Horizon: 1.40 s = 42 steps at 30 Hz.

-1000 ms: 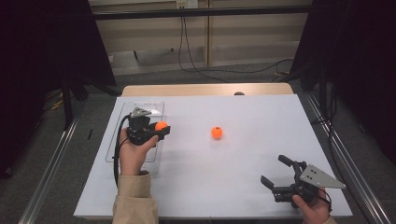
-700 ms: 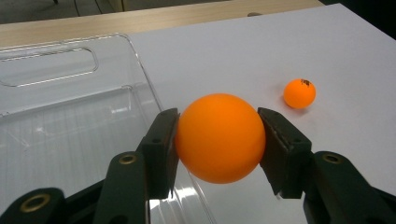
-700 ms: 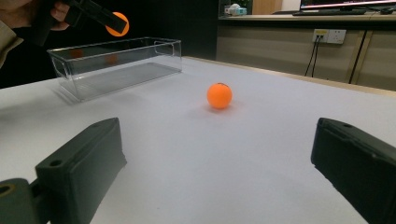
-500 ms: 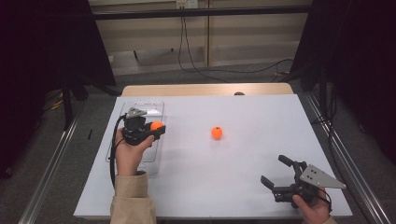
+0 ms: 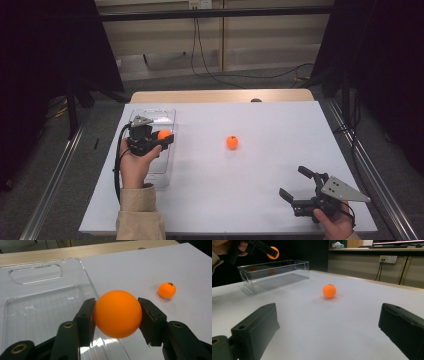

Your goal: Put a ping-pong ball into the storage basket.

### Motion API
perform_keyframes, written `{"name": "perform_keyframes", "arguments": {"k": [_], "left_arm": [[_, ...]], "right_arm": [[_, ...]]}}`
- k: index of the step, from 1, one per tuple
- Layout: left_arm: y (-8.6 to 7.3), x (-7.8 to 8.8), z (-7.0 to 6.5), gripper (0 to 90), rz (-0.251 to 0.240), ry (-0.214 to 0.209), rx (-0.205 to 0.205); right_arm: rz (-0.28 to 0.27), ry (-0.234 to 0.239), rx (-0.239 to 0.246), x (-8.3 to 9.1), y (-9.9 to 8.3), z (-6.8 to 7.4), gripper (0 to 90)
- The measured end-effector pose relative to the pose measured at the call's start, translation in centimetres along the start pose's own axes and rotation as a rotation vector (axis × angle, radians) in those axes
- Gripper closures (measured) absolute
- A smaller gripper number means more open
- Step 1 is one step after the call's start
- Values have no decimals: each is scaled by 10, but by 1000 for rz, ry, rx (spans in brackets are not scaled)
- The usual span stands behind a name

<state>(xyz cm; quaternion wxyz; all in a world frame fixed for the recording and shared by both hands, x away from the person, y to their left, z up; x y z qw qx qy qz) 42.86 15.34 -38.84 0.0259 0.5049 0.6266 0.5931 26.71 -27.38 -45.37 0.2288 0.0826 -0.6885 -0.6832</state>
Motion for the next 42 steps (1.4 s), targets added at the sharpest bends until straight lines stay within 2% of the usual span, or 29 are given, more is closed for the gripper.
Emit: {"name": "perform_keyframes", "arguments": {"k": [15, 42], "left_arm": [[-3, 4, 7, 508, -11, 22, -2], [-10, 10, 20, 509, -2, 55, 4]], "right_arm": [[0, 0, -1, 0, 0, 0, 19], [1, 0, 0, 0, 0, 0, 19]]}}
Point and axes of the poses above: each handheld gripper's, and its own axes: x roughly backward along the jaws, y roughly out of its top, z roughly to its left, the point moved 4 cm from there along -x, roughly forward along the jaws, and after that the axes turned 13 degrees about -y, right-handed, at the moved point
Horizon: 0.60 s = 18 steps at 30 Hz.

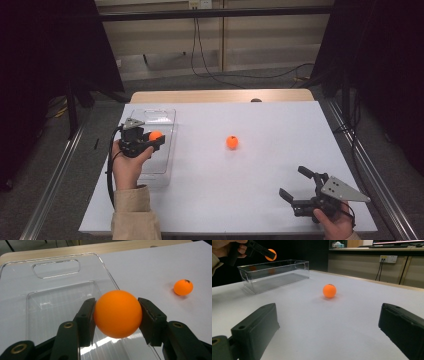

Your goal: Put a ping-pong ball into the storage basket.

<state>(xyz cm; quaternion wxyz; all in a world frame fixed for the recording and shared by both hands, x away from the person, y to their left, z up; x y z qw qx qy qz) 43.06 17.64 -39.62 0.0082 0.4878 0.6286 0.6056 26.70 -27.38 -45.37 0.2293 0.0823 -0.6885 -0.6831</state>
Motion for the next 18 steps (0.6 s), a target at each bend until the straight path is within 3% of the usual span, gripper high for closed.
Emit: {"name": "perform_keyframes", "arguments": {"k": [18], "left_arm": [[-5, 0, 7, 508, 5, 23, 3]], "right_arm": [[0, 0, 1, 0, 0, 0, 20]]}}
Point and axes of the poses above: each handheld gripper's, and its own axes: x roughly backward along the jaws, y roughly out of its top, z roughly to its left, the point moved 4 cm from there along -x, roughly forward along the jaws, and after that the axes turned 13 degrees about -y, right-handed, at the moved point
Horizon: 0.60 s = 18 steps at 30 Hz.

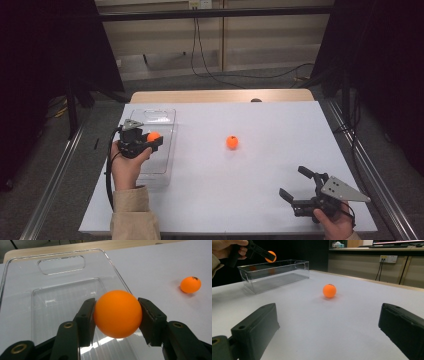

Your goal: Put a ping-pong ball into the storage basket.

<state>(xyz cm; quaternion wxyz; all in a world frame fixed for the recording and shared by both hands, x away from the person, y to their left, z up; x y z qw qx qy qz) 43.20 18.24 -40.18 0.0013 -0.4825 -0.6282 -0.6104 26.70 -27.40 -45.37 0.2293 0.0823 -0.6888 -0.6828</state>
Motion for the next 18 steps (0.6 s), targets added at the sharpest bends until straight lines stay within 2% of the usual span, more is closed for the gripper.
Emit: {"name": "perform_keyframes", "arguments": {"k": [18], "left_arm": [[-4, -1, 5, 508, 11, 22, 6]], "right_arm": [[0, 1, -1, 0, 0, 0, 20]]}}
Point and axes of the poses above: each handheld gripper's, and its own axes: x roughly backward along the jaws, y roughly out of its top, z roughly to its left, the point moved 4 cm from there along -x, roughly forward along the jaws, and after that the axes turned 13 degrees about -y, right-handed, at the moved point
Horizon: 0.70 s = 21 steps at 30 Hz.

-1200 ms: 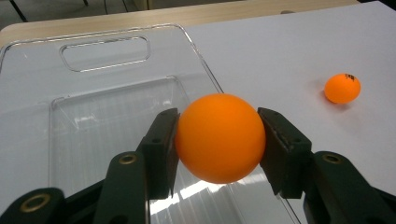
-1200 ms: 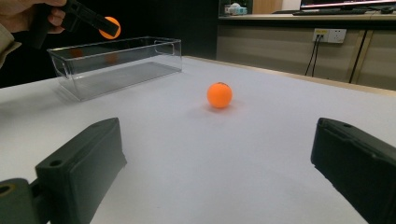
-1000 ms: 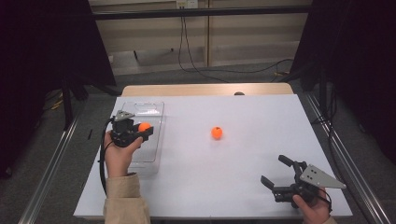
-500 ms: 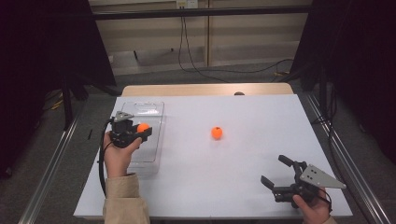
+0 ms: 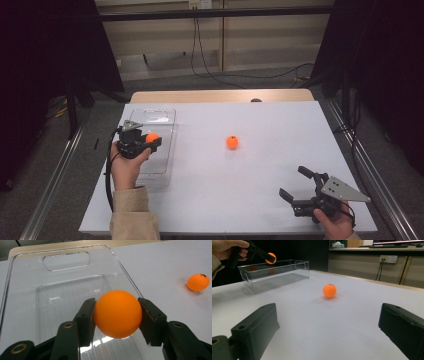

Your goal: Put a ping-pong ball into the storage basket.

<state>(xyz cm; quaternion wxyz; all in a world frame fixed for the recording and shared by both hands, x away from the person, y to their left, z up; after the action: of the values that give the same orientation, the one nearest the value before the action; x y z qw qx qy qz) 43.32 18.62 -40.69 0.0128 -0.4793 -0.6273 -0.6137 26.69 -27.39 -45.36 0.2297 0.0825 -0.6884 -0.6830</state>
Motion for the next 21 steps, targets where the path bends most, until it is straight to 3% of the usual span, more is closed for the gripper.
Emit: {"name": "perform_keyframes", "arguments": {"k": [21], "left_arm": [[-4, -2, 4, 506, 31, 26, -1]], "right_arm": [[-1, 0, -1, 0, 0, 0, 20]]}}
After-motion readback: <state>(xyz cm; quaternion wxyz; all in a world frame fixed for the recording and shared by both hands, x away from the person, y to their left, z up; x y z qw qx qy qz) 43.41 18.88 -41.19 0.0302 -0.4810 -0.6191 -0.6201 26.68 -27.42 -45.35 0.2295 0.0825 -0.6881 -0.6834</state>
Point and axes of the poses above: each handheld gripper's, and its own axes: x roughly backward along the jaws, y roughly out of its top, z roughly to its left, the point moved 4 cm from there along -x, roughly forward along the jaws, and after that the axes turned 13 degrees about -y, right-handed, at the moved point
